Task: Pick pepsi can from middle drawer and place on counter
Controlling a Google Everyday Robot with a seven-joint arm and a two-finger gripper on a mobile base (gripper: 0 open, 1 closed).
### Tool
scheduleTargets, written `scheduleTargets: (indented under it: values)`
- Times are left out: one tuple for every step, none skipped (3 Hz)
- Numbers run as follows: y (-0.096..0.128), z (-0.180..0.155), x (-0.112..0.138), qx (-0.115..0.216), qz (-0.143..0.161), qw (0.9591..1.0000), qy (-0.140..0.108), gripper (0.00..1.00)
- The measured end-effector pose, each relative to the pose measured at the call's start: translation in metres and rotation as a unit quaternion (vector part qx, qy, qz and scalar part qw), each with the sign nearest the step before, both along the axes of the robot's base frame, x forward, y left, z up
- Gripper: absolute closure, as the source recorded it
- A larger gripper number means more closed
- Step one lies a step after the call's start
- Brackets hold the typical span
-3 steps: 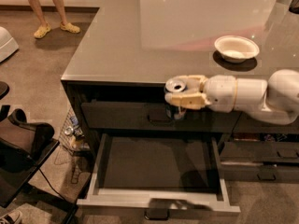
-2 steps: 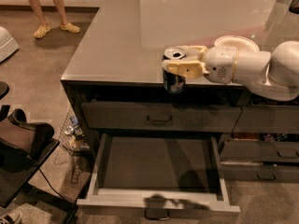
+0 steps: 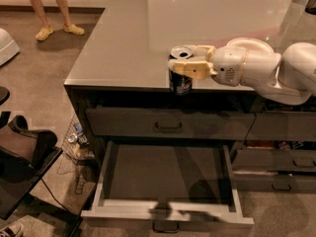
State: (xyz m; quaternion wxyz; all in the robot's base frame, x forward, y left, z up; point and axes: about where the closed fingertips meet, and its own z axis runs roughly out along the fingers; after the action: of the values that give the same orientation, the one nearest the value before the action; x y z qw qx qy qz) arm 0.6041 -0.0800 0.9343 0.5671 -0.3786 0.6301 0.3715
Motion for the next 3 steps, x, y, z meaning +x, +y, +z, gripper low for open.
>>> scheduleTargets:
  values:
    - [0.003, 0.017, 0.043, 0.019, -0.022, 0.9996, 0.000, 1.00]
    - [0.013, 0.045, 0.107, 0.031, -0.044, 0.9985, -0.012, 1.00]
    - [0.023, 0.057, 0.156, 0.045, -0.064, 0.9968, -0.017, 1.00]
